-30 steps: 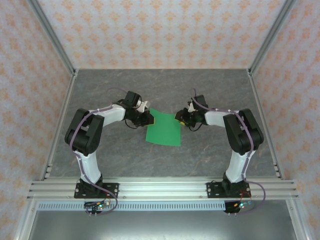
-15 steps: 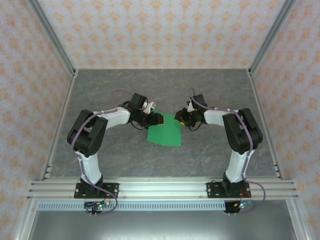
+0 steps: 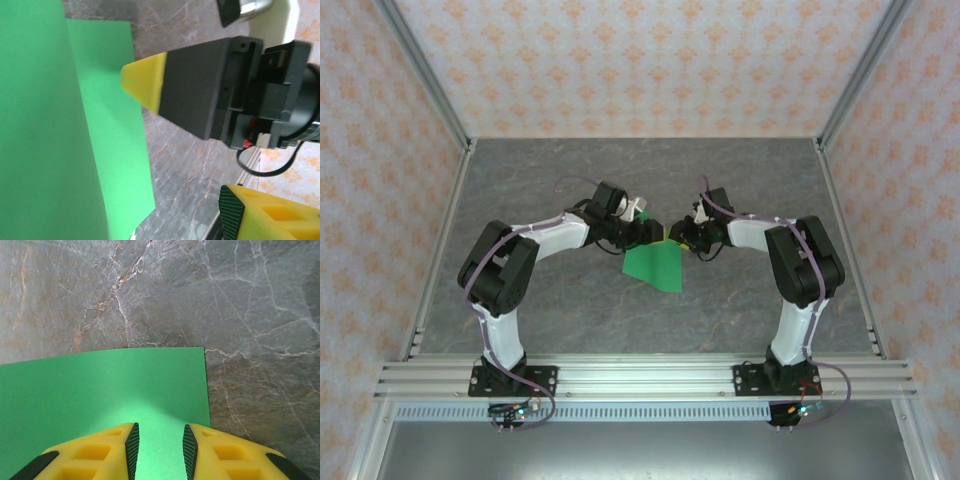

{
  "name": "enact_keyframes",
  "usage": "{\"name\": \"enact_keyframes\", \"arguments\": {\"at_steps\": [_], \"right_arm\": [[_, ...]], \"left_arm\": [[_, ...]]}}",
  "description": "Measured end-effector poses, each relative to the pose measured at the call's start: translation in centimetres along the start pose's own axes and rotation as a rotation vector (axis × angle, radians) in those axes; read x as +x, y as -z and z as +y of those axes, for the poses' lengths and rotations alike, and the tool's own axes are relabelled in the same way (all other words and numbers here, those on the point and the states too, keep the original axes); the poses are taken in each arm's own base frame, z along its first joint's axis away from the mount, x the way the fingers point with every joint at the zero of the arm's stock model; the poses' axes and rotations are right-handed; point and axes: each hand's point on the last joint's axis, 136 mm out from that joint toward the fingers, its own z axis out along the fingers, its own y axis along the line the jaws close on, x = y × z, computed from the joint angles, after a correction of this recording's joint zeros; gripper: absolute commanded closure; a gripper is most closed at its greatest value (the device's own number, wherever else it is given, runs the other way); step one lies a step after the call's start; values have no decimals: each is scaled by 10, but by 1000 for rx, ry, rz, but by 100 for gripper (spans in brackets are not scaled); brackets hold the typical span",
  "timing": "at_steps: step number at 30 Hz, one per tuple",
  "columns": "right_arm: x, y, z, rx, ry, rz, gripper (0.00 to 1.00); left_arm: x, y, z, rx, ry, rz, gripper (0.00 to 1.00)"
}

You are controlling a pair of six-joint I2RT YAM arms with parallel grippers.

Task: Fold a paper plane with a square sheet of paper (fold left side to right side)
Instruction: First fold in half a square sheet of paper at the center of the table.

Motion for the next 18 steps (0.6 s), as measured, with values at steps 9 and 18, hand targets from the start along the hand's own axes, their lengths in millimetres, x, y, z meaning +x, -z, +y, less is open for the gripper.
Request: {"name": "enact_keyframes", "arguments": {"at_steps": [9, 18], "right_arm": [[0, 0, -1, 11, 14, 1, 66], [0, 0, -1, 12, 17, 3, 66]], "left_arm": [[4, 27, -6, -57, -29, -35, 32], [3, 45, -11, -49, -32, -66, 35]]}}
